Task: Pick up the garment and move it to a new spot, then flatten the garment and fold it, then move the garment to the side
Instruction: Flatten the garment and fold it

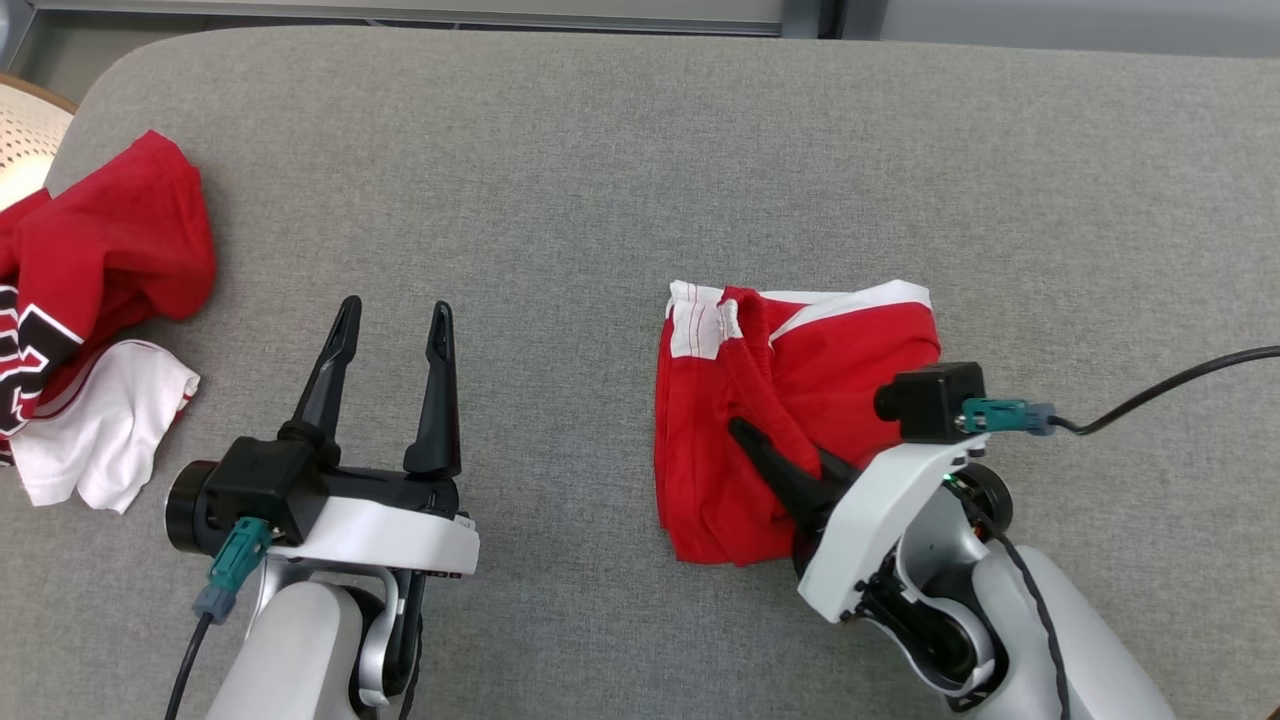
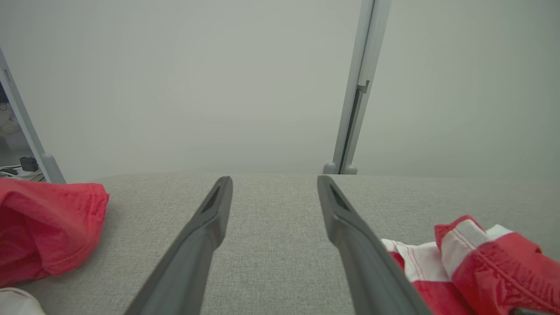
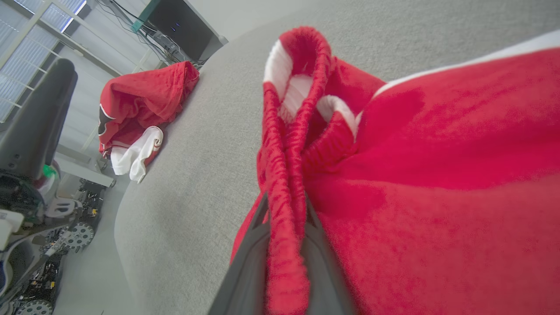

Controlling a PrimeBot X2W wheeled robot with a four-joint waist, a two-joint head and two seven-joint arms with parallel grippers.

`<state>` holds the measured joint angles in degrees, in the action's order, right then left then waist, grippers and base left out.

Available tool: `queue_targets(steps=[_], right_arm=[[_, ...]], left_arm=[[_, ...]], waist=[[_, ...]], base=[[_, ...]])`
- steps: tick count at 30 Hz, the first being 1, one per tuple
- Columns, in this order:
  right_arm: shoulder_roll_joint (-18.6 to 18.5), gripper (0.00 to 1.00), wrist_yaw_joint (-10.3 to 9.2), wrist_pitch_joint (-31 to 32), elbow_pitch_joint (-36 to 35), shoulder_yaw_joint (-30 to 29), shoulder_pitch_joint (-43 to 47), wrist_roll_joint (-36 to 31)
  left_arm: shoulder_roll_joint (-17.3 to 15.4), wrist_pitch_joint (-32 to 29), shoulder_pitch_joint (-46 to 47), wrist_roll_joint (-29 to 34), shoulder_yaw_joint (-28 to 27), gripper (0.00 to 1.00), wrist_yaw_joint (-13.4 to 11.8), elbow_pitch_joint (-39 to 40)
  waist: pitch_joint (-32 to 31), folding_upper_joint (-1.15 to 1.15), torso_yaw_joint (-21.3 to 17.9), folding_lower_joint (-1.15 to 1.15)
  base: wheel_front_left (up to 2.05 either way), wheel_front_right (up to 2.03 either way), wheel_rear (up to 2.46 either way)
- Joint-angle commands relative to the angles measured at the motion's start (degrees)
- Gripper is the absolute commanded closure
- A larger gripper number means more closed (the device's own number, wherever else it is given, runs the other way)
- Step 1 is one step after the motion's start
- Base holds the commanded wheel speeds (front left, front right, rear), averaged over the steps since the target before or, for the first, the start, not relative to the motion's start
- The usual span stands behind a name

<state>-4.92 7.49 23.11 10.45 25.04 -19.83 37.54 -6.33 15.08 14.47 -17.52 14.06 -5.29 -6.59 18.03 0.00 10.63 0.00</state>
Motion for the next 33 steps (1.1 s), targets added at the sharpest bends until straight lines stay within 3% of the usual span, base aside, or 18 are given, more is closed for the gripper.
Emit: queue_targets(steps=[1,5,9,16,26,33], right_arm=[[-0.3,0.00,0.00,-2.3,0.6,1.3,-1.4,-1.5],[-1.1,0.00,0.00,-7.9,-0.3,4.2,-2.6,-3.4],[-4.2,0.00,0.00,-17.3,-2.8,6.9,-3.3,-9.2],[-7.2,0.00,-0.01,-29.5,-5.5,-2.0,0.1,-17.0],[-7.3,0.00,0.00,-31.2,-10.4,-21.4,10.4,-22.4],[-6.0,0.00,-0.01,-29.0,-12.8,-22.9,14.1,-23.0]], left_arm=[[0.0,0.1,0.3,0.6,-0.4,0.00,0.2,-0.1],[0.1,0.1,0.0,0.7,-0.9,0.00,0.2,-0.1],[0.1,0.1,0.0,1.0,-1.4,0.00,0.2,0.0],[-0.7,0.1,-1.1,1.5,-2.8,0.00,-0.1,0.4],[-2.8,0.1,-3.7,1.1,-4.9,0.00,-0.5,0.8],[-3.5,0.1,-5.9,0.8,-4.6,0.00,0.4,0.2]], waist=[[0.0,0.00,-0.1,0.00],[-0.2,0.00,-0.5,0.00],[-0.5,0.00,-1.4,0.00],[-1.4,0.00,-4.1,0.00],[-3.2,0.00,-7.8,0.00],[-6.3,0.00,-8.8,0.00]], base=[[0.00,0.00,0.00],[0.00,0.00,0.00],[0.00,0.00,0.00],[0.00,0.00,0.00],[0.00,0.00,0.00],[0.00,0.00,0.00]])
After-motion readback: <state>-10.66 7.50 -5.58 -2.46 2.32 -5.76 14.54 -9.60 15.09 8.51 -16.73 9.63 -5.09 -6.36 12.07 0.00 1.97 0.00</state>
